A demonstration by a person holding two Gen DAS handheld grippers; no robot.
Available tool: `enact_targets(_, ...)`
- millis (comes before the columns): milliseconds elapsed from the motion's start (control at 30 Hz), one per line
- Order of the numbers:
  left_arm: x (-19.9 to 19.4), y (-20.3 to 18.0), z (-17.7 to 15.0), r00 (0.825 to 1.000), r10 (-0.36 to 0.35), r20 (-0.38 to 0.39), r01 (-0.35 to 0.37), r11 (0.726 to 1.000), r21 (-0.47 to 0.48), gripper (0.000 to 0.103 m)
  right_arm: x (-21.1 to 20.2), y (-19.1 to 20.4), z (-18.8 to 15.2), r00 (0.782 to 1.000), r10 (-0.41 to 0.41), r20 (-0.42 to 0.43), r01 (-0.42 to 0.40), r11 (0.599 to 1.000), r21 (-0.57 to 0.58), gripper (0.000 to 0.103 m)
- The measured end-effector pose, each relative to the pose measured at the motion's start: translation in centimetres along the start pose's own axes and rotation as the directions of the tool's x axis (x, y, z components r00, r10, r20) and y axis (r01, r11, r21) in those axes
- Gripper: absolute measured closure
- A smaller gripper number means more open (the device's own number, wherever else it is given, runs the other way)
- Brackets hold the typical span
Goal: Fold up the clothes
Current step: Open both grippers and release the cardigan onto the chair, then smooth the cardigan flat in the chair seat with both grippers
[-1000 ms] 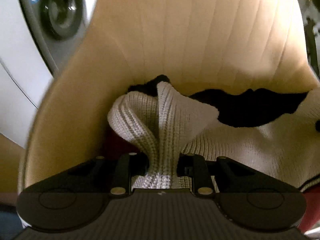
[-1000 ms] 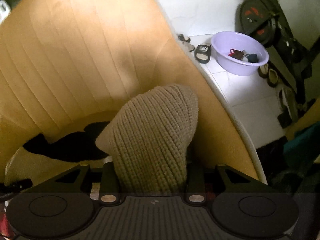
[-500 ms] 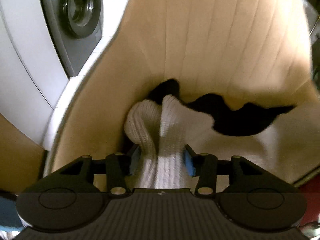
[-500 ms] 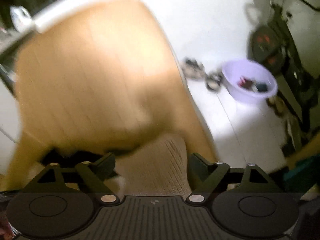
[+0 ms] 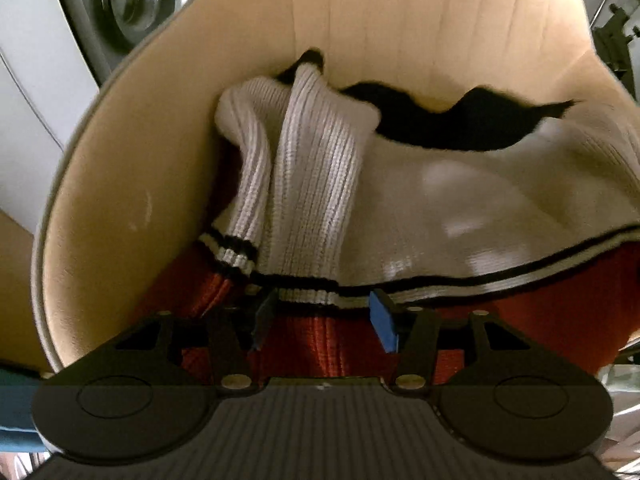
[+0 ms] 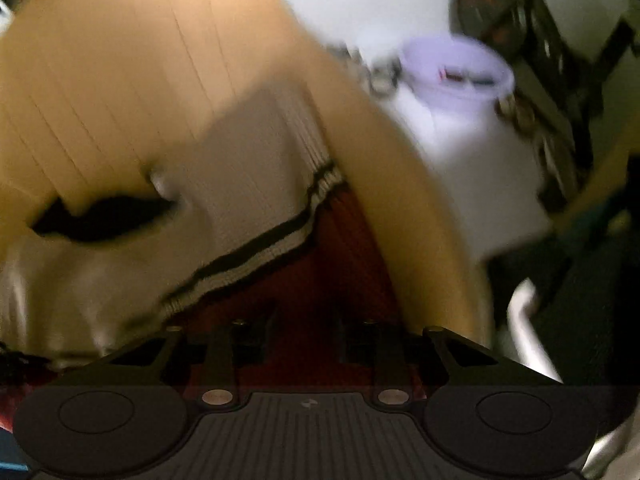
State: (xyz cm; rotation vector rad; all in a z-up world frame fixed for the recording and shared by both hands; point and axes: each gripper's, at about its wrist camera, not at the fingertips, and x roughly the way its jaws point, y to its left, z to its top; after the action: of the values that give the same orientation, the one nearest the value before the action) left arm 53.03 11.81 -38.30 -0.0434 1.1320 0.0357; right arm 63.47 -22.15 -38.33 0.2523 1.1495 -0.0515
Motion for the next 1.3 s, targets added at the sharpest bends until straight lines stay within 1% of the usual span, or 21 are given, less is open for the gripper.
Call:
enact_targets(33,0.1,-0.1,0.0,1.000,0.003,-0.001,-0.003,1.000,0.007,0.050,1.3,0.3,-0.5,0.999,-0.022,-0.036,0.022,1.000,0.005,0.085)
enact_targets(133,0.7,-0.3,0.2,1.000,0.006,-0.004,-0.006,1.000,0.019,0.048,4.3,0.6,-1.5,0.998,-0.051,-0.044,0.053,0.998,0.031,0.088)
enact_targets(233,0.1,-0.2,0.5,1.000,-0.011,-0.003,0.011,1.000,-0.001,0.045,4.7,1.1,-0.9,0.995,-0.067,-0.072,0.071,0.996,0.052,0.087)
enact_targets(300,-0.4,0.0,1.1,0.999,-0.037,0.003,0.037,0.999,-0.025,0.045,3.7,1.4,-0.4,0.994,-0.056,-0.092,0.063,0.995,0.072,0.086)
enact_targets(333,-0.8,0.1,1.5,0.998,-0.051,0.023,0.052,0.998,-0.029,0.044,2.2,1.8,-0.1,0.996,-0.046,-0.073,0.052,0.996,0.070,0.083)
enact_targets(400,-1.7,0.0,2.4,0.994,-0.081,0.077,0.084,0.996,-0.030,0.032,-0.8,2.8,0.4,0.999,-0.024,-0.023,0.025,0.998,0.055,0.076)
enact_targets(467,-2.3,-0.2,3.3,0.986,-0.117,0.117,0.120,0.993,-0.022,0.029,-3.5,4.7,0.9,0.997,0.017,0.078,-0.015,0.999,-0.034,0.066)
enact_targets(500,-1.9,-0.5,3.9,0.984,-0.136,0.112,0.138,0.990,-0.008,0.029,-4.2,5.5,1.2,0.994,0.034,0.109,-0.026,0.997,-0.073,0.067)
enact_targets(533,-1.2,-0.7,4.3,0.985,-0.139,0.104,0.140,0.990,0.002,0.029,-3.6,6.3,1.8,0.994,0.035,0.106,-0.026,0.996,-0.089,0.067)
enact_targets(600,0.8,-0.9,5.0,0.989,-0.113,0.090,0.113,0.994,0.014,0.030,-2.2,7.7,3.0,0.995,0.034,0.098,-0.023,0.993,-0.113,0.067)
enact_targets(700,3.7,-0.1,5.9,0.996,-0.082,0.043,0.082,0.997,-0.003,0.030,2.6,7.9,4.5,0.999,0.005,0.040,-0.002,0.998,-0.066,0.066)
enact_targets(800,5.4,-0.1,6.3,0.997,-0.072,0.039,0.072,0.997,0.006,0.030,5.4,8.6,5.1,1.000,-0.011,-0.002,0.011,0.998,-0.057,0.065)
enact_targets(900,6.3,-0.7,6.5,0.997,-0.054,0.047,0.052,0.998,0.035,0.029,6.7,9.2,5.0,0.999,-0.027,-0.022,0.026,0.999,-0.047,0.065)
enact_targets(967,6.6,-0.4,6.9,0.997,-0.061,0.041,0.061,0.998,0.003,0.029,6.9,9.8,4.6,0.999,-0.045,-0.022,0.044,0.998,-0.051,0.063)
enact_targets(1033,6.5,-0.6,7.1,0.998,-0.063,0.026,0.063,0.998,0.002,0.028,7.0,10.4,4.1,0.998,-0.063,-0.019,0.062,0.997,-0.052,0.060)
enact_targets(1100,6.3,-0.8,7.3,0.998,-0.064,0.010,0.064,0.998,0.008,0.024,6.6,11.2,3.5,0.997,-0.072,-0.010,0.071,0.996,-0.054,0.055)
enact_targets(1133,5.9,-1.0,7.3,0.998,-0.066,0.002,0.066,0.998,0.018,0.023,6.2,11.5,3.0,0.998,-0.057,-0.001,0.057,0.997,-0.055,0.040)
enact_targets(1167,5.5,-1.2,7.2,0.998,-0.068,-0.004,0.068,0.997,0.028,0.020,5.6,11.8,2.5,1.000,-0.027,0.008,0.027,0.998,-0.061,0.030)
enact_targets(1200,5.1,-1.3,7.0,0.998,-0.069,-0.008,0.070,0.997,0.037,0.018,4.9,12.3,1.8,1.000,-0.004,0.014,0.005,0.997,-0.076,0.016)
enact_targets(1267,4.2,-1.8,6.7,0.998,-0.062,-0.016,0.063,0.997,0.043,0.015,3.4,13.2,0.5,0.999,0.012,0.032,-0.008,0.994,-0.105,0.005)
enact_targets(1300,3.8,-2.0,6.5,0.998,-0.058,-0.020,0.059,0.997,0.044,0.013,2.7,13.5,-0.2,0.999,0.011,0.043,-0.006,0.994,-0.112,0.003)
